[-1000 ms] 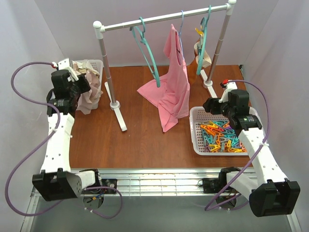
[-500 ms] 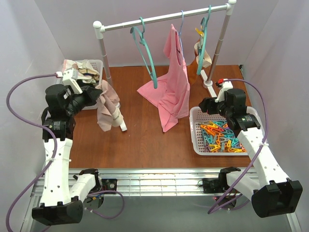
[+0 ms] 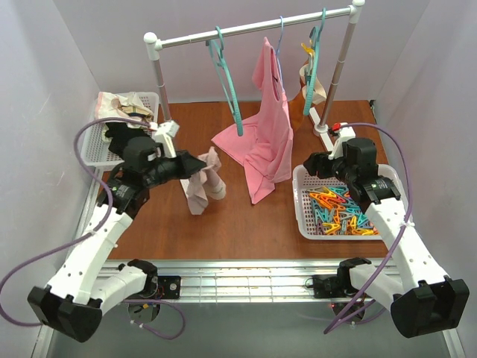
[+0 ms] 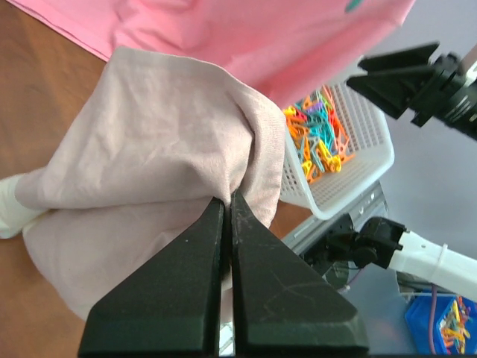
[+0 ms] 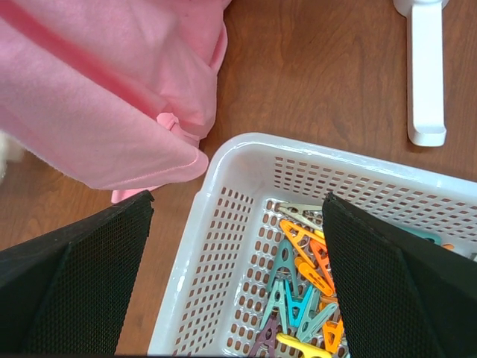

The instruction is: Clip the underwear to the hanger

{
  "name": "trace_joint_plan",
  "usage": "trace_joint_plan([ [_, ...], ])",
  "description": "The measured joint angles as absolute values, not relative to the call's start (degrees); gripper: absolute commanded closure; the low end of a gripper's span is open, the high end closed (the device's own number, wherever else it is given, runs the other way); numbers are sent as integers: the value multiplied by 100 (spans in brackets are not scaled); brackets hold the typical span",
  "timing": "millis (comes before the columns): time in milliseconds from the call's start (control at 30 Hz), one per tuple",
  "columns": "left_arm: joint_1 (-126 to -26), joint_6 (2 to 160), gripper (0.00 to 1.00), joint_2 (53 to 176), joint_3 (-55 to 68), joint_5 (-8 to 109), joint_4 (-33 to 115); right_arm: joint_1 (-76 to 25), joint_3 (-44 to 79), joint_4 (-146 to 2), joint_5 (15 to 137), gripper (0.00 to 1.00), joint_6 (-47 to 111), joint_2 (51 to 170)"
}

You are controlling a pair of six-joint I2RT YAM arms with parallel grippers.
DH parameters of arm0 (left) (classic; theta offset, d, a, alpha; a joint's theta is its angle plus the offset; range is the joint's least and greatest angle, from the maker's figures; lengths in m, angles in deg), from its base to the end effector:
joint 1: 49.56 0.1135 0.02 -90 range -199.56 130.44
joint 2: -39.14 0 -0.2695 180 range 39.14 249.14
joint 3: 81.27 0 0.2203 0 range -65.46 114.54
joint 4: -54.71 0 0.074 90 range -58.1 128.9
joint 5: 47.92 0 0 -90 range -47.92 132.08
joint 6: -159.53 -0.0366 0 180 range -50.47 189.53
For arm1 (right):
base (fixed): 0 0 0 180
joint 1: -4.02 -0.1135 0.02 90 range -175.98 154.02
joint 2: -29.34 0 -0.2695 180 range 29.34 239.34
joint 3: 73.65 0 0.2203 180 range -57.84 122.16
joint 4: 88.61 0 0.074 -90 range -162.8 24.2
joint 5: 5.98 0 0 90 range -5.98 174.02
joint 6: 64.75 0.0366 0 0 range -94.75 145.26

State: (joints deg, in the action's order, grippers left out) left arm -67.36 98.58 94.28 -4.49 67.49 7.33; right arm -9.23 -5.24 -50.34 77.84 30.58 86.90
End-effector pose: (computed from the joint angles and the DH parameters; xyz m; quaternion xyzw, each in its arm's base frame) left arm 0.1544 -0.0661 0.3694 0.0354 0.8336 -0.3772 0.4020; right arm 0.1838 0.0473 0.3316 -0.0869 0.8493 0.1292 0.5044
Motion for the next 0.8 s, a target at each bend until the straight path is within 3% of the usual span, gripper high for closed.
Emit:
trace_joint_plan([
  [333,-8856,10634,100,10002,-875,5232,1433,-1256,-747,-5019,7841,19,3069,8690],
  [567,-9077,11334,100,8794,-2388,4253,1688,-1686,-928,-5054,8016,20,3093,8692],
  [600,-9077,11426,97,8577,-2626,4069,1561,-1798,-994,-5080,8053,20,3097,8692],
  [767,-9077,11885,49,8238,-3070,3208,611,-2495,-1341,-5120,8245,22,3132,8710],
  [800,-9077,11941,45,8269,-3070,3074,484,-2668,-1374,-5128,8320,22,3139,8727],
])
